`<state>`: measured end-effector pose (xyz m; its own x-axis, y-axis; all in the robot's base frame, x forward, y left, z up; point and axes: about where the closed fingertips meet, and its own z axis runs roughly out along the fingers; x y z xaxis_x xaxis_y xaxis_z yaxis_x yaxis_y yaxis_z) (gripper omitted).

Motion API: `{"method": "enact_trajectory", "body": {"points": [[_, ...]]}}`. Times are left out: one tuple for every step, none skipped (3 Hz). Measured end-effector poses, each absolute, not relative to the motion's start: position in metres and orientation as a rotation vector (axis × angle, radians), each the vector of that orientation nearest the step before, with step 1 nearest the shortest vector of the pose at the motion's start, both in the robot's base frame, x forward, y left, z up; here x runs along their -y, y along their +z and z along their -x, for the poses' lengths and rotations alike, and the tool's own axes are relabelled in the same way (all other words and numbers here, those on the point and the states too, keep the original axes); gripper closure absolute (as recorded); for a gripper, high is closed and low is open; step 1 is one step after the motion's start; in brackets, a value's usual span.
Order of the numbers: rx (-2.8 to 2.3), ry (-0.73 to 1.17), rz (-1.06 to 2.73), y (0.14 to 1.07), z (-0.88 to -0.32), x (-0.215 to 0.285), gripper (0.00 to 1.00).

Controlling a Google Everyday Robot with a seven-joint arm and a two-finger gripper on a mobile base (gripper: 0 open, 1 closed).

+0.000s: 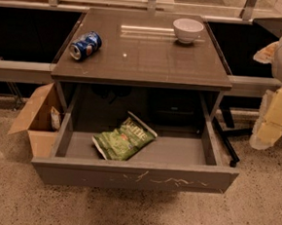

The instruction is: Pick green jalapeno chip bag from top drawer and place on counter

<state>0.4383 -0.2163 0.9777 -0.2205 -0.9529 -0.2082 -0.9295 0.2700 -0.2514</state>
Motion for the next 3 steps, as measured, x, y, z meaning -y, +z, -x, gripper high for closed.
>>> {"method": "enact_trajectory", "body": {"points": [[-2.228,-0.104,1.722,0.978,-0.438,0.216,0.00],[-2.194,-0.071,1.729,0.970,-0.446,0.213,0.00],[-2.168,-0.026,1.720,0.957,-0.455,0.209,0.00]]}}
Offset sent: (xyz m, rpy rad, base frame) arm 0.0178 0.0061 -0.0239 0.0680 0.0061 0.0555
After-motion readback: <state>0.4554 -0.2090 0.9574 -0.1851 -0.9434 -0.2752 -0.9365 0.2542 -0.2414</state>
